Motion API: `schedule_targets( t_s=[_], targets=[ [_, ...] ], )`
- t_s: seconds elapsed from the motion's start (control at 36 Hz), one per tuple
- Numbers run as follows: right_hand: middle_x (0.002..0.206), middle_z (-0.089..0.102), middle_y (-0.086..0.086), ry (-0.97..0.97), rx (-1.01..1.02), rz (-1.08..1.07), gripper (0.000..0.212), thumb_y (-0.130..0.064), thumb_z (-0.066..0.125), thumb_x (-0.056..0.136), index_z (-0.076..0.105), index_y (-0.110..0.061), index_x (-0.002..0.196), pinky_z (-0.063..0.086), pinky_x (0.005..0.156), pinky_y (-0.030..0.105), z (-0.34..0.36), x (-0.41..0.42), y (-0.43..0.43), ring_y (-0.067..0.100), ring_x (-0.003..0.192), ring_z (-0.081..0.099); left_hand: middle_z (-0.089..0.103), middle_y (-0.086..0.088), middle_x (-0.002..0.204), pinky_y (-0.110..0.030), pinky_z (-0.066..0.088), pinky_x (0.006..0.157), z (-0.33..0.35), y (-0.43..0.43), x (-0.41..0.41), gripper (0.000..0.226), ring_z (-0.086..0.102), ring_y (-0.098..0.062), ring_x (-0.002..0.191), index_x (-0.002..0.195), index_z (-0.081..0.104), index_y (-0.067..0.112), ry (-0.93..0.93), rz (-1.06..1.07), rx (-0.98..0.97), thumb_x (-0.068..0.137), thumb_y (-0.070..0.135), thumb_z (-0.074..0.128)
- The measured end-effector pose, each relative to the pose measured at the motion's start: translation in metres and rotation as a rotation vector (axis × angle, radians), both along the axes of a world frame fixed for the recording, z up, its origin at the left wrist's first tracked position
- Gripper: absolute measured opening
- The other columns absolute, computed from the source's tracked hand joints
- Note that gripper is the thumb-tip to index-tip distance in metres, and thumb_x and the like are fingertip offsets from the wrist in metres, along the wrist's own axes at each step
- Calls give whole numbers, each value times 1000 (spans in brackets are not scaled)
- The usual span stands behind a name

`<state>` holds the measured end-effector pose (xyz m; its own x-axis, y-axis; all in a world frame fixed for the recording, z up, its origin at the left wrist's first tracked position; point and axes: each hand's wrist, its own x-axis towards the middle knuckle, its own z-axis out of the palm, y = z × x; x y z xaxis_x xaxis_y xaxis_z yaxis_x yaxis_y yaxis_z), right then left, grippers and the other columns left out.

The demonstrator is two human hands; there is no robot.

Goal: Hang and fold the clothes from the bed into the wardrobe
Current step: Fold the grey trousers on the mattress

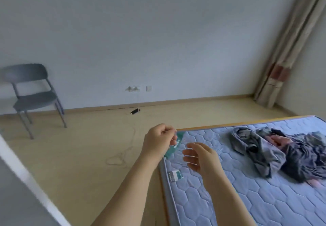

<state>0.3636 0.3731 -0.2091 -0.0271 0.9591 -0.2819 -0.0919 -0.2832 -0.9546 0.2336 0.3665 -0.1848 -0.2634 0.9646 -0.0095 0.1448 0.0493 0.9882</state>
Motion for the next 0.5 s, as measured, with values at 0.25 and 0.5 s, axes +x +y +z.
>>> schedule_targets(
  t_s=[0.25, 0.5],
  targets=[
    [73, 64, 9, 8, -111, -253, 15, -9, 51, 93, 62, -7, 83, 44, 59, 27, -32, 92, 57, 21, 63, 58, 63, 0, 65, -17, 41, 52, -37, 95, 94, 24, 60, -7, 55, 72, 60, 18, -18, -266, -147, 93, 11, 50],
    [73, 65, 9, 1, -204, -528, 15, -9, 50, 93, 61, -7, 82, 45, 63, 30, -66, 150, 108, 22, 66, 59, 63, 0, 66, -21, 40, 53, -72, 187, 158, 23, 60, -3, 51, 73, 60, 16, 6, -516, -255, 92, 10, 50]
  ],
)
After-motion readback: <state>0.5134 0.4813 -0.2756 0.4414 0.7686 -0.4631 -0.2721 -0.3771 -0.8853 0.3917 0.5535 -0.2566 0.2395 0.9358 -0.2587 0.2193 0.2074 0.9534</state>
